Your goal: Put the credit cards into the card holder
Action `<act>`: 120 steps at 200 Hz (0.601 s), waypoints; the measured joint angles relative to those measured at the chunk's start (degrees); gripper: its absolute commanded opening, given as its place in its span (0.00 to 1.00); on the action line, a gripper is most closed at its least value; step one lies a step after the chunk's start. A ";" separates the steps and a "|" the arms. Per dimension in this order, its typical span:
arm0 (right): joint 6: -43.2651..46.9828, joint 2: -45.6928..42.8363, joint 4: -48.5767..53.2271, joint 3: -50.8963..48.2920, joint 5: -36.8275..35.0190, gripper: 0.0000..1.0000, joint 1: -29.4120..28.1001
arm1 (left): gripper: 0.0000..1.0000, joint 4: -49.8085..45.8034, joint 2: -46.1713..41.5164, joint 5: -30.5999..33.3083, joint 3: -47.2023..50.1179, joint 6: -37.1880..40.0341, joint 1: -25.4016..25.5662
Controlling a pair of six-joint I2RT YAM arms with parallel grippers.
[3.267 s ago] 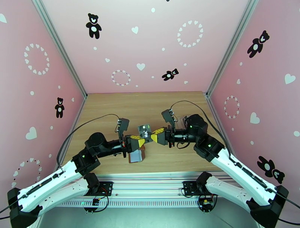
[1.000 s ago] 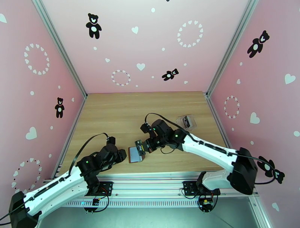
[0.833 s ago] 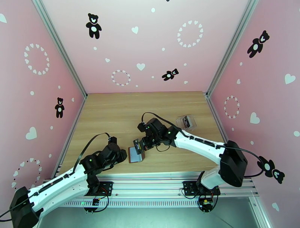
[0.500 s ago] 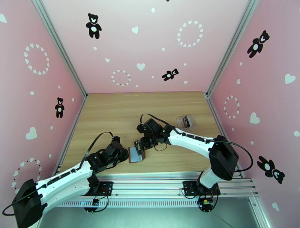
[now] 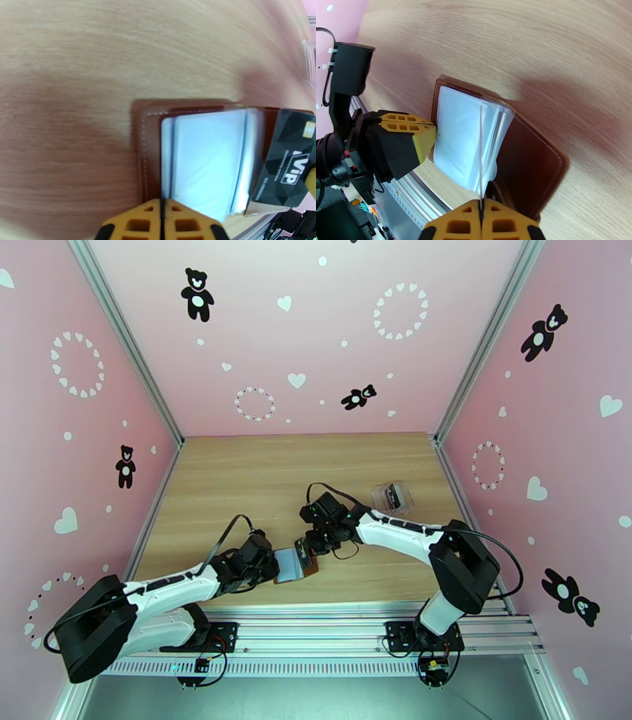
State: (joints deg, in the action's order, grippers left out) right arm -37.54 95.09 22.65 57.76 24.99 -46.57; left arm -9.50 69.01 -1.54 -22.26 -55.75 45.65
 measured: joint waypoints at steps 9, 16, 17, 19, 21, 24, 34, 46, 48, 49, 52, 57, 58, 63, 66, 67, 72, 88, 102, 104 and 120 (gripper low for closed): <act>-0.28 0.00 -0.61 -0.81 0.44 0.00 0.31 | 0.07 0.13 0.13 0.00 0.00 0.00 0.00; -0.50 0.00 -1.22 -1.40 0.83 0.00 0.57 | 0.07 0.13 0.15 0.00 0.00 0.00 0.00; -0.59 0.00 -1.33 -1.53 0.94 0.00 0.61 | 0.07 0.13 0.15 0.00 0.00 0.00 0.00; -0.66 0.00 -1.46 -1.62 1.03 0.00 0.66 | 0.07 0.13 0.15 0.02 0.00 0.00 0.00; -0.68 0.00 -1.66 -1.81 1.11 0.00 0.72 | 0.07 0.13 0.15 0.00 0.00 0.00 0.00; -0.90 0.00 -1.92 -2.01 1.31 0.00 0.83 | 0.07 0.13 0.17 0.02 0.00 0.00 0.00; -1.31 0.00 -3.08 -2.78 1.90 0.00 1.18 | 0.07 0.15 0.24 0.02 0.00 0.00 0.00; -2.08 0.00 -4.70 -3.82 2.93 0.00 1.60 | 0.07 0.17 0.33 0.02 0.00 -0.02 0.00; -2.14 0.00 -4.92 -3.98 3.04 0.00 1.66 | 0.07 0.17 0.33 0.02 0.00 -0.02 0.00; -2.27 0.00 -5.16 -4.13 3.21 0.00 1.68 | 0.07 0.20 0.33 0.02 0.00 -0.02 0.00; -2.58 0.00 -5.62 -4.42 3.48 0.00 1.73 | 0.07 0.24 0.37 0.02 0.00 -0.02 0.00; -2.95 0.00 -6.36 -4.92 3.89 0.00 1.92 | 0.07 0.28 0.37 0.02 0.00 -0.02 0.00; -3.04 0.00 -6.58 -5.07 4.02 0.00 1.99 | 0.07 0.28 0.37 0.02 0.00 -0.02 0.00; -3.50 0.00 -7.28 -5.57 4.44 0.00 2.14 | 0.07 0.28 0.37 0.02 0.00 -0.02 0.00; -3.76 0.00 -7.74 -5.84 4.70 0.00 2.25 | 0.07 0.28 0.37 0.02 0.00 -0.02 0.00; -3.89 0.00 -7.93 -5.99 4.79 0.00 2.29 | 0.07 0.28 0.37 0.02 0.00 -0.02 0.00; -4.33 0.00 -8.70 -6.45 5.33 0.00 2.49 | 0.07 0.28 0.37 0.02 0.00 -0.02 0.00; -5.60 0.00 -10.69 -7.72 6.58 0.00 3.21 | 0.07 0.26 0.37 0.04 0.00 -0.02 0.00; -6.64 0.00 -12.28 -8.70 7.54 0.00 3.72 | 0.07 0.26 0.37 0.04 0.00 -0.02 0.00; -6.88 0.00 -12.55 -8.85 7.67 0.00 3.78 | 0.07 0.24 0.37 0.04 0.00 -0.02 0.00; -8.00 0.00 -13.99 -9.66 8.68 0.00 4.17 | 0.07 0.24 0.37 0.04 0.00 -0.02 0.00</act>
State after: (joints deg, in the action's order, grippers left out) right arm -45.54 95.09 8.67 48.10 33.67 -42.39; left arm -9.26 69.38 -1.50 -22.26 -55.77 45.65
